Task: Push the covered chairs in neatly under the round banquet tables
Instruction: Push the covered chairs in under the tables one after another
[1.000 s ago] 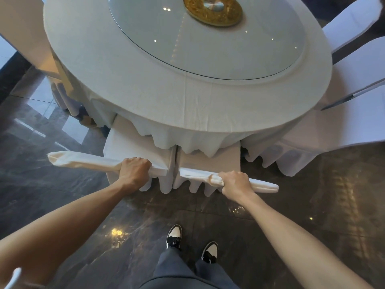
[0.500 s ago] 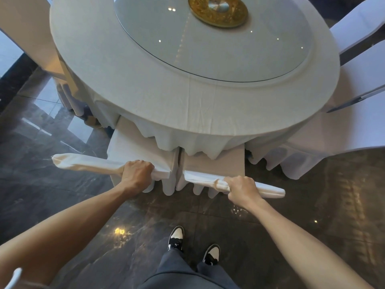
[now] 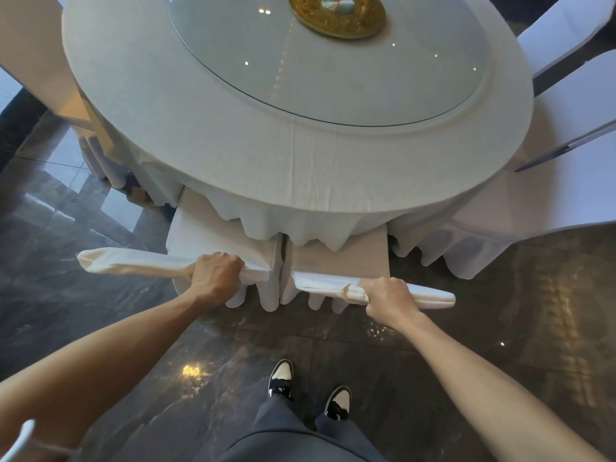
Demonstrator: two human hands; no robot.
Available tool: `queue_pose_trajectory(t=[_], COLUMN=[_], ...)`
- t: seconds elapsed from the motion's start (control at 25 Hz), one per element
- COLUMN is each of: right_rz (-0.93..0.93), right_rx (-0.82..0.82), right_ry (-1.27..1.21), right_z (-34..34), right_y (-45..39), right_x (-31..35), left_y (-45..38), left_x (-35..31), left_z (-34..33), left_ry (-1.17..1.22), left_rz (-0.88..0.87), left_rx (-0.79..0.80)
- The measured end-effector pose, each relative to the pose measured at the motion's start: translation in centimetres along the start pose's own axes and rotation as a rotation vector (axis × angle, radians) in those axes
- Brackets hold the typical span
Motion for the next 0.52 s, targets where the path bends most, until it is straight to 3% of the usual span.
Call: queue_pose_trajectory(t=[0.52], right_rz=[-0.134], right_rx=[-0.007], right_ry=[0.038], right_z=[-0.8], right_y=[-0.4], right_x=[0.1], left_y=[-0.1], left_x=[-0.4], left_z=[0.0], left_ry=[-0.014], left_rz=[-0.034], left_rx=[0.011])
Point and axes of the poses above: each hand's wrist, its own y-axis away from the middle knuckle, its own z-axis out of the back of the hand, x = y × z, the point moved 7 cm from there along -y, towards the middle knuckle, and after that the axes turned 9 degrees about -y, right-handed, at the moved point
